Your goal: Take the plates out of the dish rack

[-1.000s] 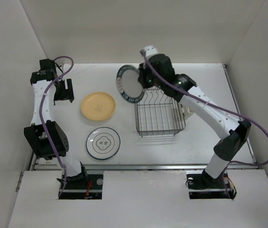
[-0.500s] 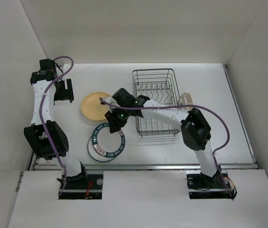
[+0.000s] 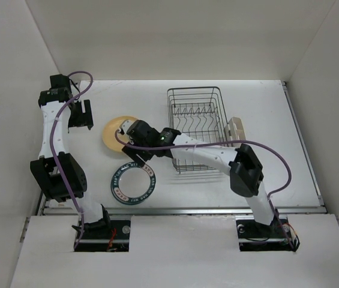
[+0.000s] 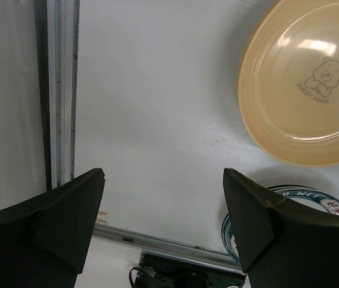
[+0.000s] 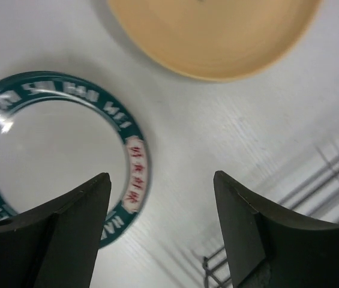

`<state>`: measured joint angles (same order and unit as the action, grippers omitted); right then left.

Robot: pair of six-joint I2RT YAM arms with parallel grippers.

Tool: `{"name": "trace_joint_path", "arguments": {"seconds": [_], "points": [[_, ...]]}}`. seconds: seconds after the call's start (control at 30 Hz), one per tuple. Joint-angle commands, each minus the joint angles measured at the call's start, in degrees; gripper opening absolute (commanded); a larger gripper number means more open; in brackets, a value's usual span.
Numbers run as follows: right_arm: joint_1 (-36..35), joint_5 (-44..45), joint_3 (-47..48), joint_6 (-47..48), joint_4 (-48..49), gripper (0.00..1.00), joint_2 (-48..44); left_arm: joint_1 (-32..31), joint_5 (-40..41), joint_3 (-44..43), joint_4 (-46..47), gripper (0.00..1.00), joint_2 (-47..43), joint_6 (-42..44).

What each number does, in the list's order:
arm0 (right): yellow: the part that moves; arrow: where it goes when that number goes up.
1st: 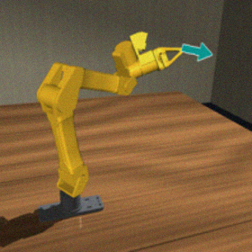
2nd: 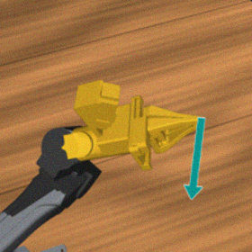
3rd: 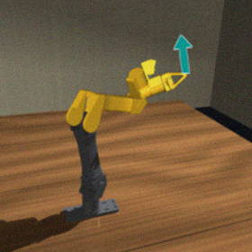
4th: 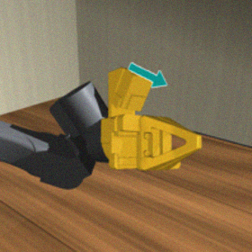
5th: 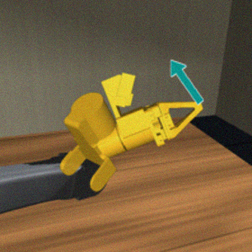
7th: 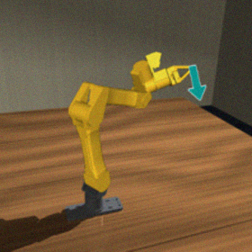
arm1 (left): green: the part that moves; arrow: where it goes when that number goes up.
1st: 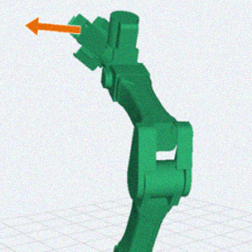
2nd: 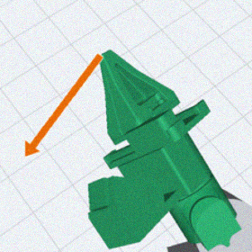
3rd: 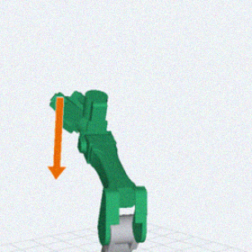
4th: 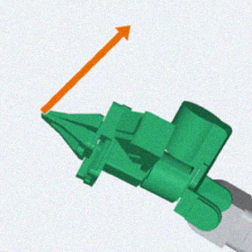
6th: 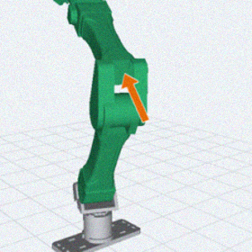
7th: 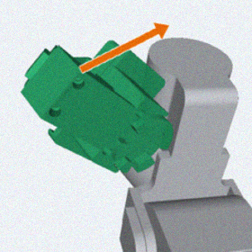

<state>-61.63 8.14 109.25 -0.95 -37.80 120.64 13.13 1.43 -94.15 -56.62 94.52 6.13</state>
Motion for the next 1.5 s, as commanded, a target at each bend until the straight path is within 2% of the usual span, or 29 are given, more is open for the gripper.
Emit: {"name": "trace_joint_path", "arguments": {"seconds": [0.0,0.07,0.17,0.27,0.4,0.43,0.53,0.57,0.67,0.83,1.03,1.47], "points": [[2.11,13.20,-1.22,-2.12,2.19,0.75,-7.68,-0.03,0.59,1.07,0.01,0.78,-2.76,0.37],[4.05,13.22,-2.81,-6.59,4.57,0.75,-10.67,-0.03,1.12,1.07,0.02,0.78,-2.76,0.37],[8.97,19.08,-6.24,-14.65,8.44,0.77,-16.56,-0.03,1.64,1.60,0.55,0.78,-3.38,0.37],[14.85,31.64,-8.52,-23.88,7.66,0.81,-21.22,-0.03,3.04,2.65,1.07,0.78,-4.78,0.37],[23.03,48.34,-11.68,-30.15,4.40,0.93,-25.27,-0.03,4.28,3.88,2.22,0.78,-5.40,-0.15],[25.74,56.12,-13.78,-31.29,3.01,0.95,-25.97,-0.03,4.28,3.89,2.22,0.78,-5.92,-0.15],[30.50,66.71,-16.69,-37.35,0.46,1.00,-28.87,-0.03,5.59,4.41,2.22,0.79,-5.93,-0.15],[34.51,69.44,-18.01,-39.20,-1.99,1.00,-29.84,-0.03,5.60,4.93,2.83,0.80,-6.45,-0.15],[43.65,66.93,-19.77,-44.48,-3.95,1.00,-34.32,-0.03,6.13,5.64,3.45,0.82,-6.45,-0.15],[51.34,64.29,-25.93,-43.09,-0.70,1.00,-40.91,-0.03,6.13,5.64,3.97,0.82,-6.45,-0.68],[51.87,58.93,-27.25,-42.29,1.23,1.00,-43.12,-0.03,6.13,5.64,3.97,0.83,-6.45,-1.21],[51.87,56.46,-26.55,-43.87,3.08,1.00,-43.65,-0.03,6.13,6.17,3.97,0.83,-6.98,-1.21]]}}
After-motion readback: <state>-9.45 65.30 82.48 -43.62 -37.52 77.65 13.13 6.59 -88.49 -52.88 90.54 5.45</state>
